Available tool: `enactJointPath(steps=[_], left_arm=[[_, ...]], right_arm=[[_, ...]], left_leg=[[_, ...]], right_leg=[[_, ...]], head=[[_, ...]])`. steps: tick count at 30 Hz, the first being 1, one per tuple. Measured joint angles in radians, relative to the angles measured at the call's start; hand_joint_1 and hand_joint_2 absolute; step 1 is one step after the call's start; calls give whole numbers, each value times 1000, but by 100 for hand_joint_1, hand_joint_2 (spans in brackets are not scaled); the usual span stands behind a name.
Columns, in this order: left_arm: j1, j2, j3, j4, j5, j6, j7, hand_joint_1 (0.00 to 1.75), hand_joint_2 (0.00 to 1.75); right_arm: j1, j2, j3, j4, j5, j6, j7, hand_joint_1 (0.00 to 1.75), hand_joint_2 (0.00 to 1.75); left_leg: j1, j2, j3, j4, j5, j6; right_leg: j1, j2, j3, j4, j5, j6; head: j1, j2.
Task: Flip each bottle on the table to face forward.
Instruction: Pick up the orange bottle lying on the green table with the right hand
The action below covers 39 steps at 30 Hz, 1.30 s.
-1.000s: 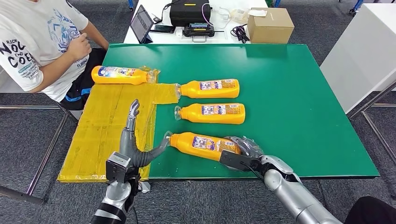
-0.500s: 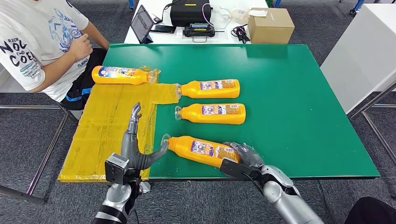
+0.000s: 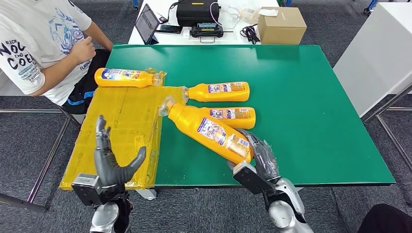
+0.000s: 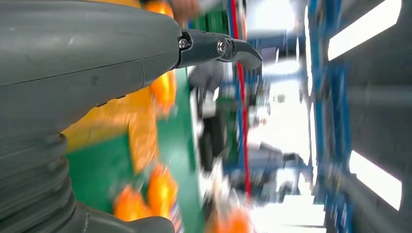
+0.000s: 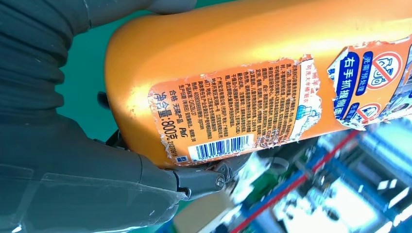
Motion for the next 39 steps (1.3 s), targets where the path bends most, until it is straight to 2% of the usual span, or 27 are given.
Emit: enactJointPath(steps=[3, 5, 8, 14, 16, 18, 20, 22, 24, 32, 39], left_arm=[[46, -11, 7, -128, 50, 79, 0, 0, 175], [72, -18, 10, -196, 67, 86, 0, 0, 175], [100, -26, 11, -229, 119, 40, 1, 0, 175], [124, -27, 13, -209, 235, -75, 34, 0, 175], [125, -22, 7, -192, 311, -193, 109, 0, 175], [118, -7, -15, -152, 408, -381, 209, 0, 175], [101, 9, -48, -92, 460, -534, 263, 0, 175], [79, 22, -84, -28, 476, -621, 284, 0, 175], [61, 32, -116, 27, 487, -667, 298, 0, 175], [14, 62, -173, 155, 528, -742, 334, 0, 175], [3, 73, -179, 199, 519, -715, 342, 0, 175]], right_arm=[[34, 26, -36, -34, 12, -34, 2, 175, 175], [54, 41, -51, -51, 15, -51, 1, 175, 175], [75, 60, -68, -69, 10, -68, -6, 175, 175], [99, 87, -93, -75, 5, -86, -17, 175, 175], [98, 92, -95, -69, 7, -78, -39, 175, 175], [83, 98, -94, -39, 18, -68, -91, 175, 175], [64, 113, -86, 19, 33, -73, -164, 175, 175], [49, 136, -66, 88, 45, -97, -233, 175, 175], [38, 162, -37, 147, 48, -122, -275, 175, 175], [-11, 216, 70, 286, 25, -124, -283, 175, 175], [-34, 233, 155, 345, 30, -115, -286, 175, 175]], left_leg=[[0, -1, 0, 0, 0, 0], [0, -1, 0, 0, -1, 0], [0, 0, 0, 0, -1, 0], [0, 0, 0, 0, -1, 0], [0, 0, 0, 0, -1, 0], [0, 0, 0, 0, -1, 0], [0, 0, 0, 0, -1, 0], [0, 0, 0, 0, -1, 0], [0, 0, 0, 0, -1, 0], [1, 0, 0, 0, -1, 0], [0, 0, 0, 0, -1, 0]], right_leg=[[0, 0, 0, 0, 0, 0], [0, 0, 0, 0, -1, 1], [0, 0, 0, 0, -1, 1], [0, 0, 0, 0, -1, 1], [0, 0, 0, 0, -1, 2], [0, 0, 0, 0, -1, 2], [0, 0, 0, 0, -1, 2], [0, 0, 0, 0, -1, 2], [0, 0, 0, 0, -1, 2], [0, 0, -1, 0, -1, 2], [0, 0, -1, 0, -1, 2]], head=[[0, 0], [0, 0], [0, 0], [0, 0], [0, 0], [0, 0], [0, 0], [0, 0], [0, 0], [0, 0], [0, 0]])
